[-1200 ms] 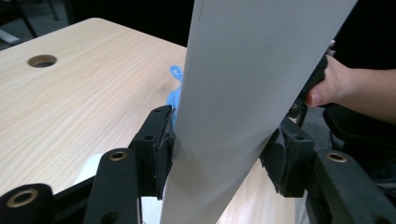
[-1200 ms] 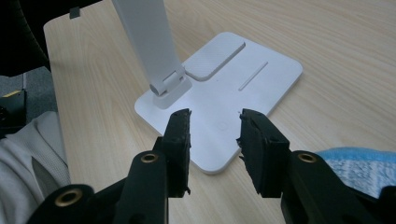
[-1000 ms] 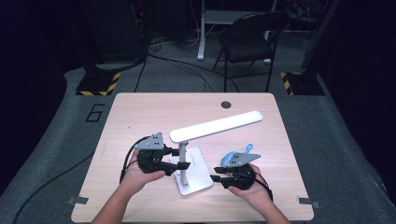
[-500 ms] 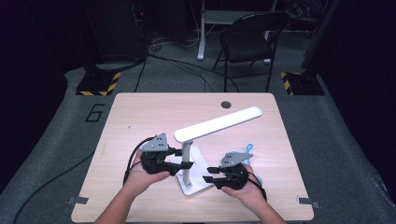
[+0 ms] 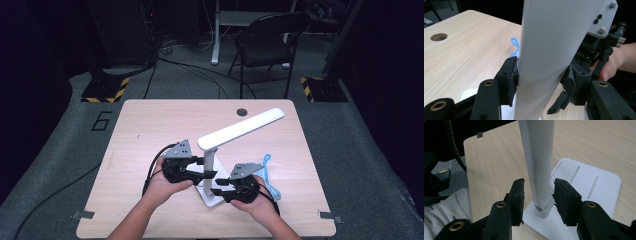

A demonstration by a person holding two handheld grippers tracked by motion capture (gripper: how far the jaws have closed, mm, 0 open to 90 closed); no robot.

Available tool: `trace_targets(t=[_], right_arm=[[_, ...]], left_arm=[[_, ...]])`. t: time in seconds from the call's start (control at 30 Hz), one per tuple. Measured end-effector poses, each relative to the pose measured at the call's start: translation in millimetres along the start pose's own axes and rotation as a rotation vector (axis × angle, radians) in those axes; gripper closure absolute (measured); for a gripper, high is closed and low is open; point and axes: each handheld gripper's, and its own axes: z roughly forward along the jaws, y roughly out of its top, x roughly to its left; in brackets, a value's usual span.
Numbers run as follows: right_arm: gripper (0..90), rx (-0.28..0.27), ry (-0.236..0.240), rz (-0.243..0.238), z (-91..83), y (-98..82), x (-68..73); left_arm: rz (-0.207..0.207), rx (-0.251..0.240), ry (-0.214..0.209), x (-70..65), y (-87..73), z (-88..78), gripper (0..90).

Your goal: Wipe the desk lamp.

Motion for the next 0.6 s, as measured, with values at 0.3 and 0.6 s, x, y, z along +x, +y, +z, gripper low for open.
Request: trace_targets(t=[0.3, 0.6], right_arm=[[64.6, 0.012, 0.006, -0.019, 7.7, 4.9, 2.3], [65.4, 0.002, 0.016, 0.004, 10.1, 4.1, -2.3]], left_arm=[[0.008, 0.004, -0.032, 2.0, -0.3, -1.1, 47.1], [0.016, 0.004, -0.028, 0.2, -3.2, -5.2, 47.0]])
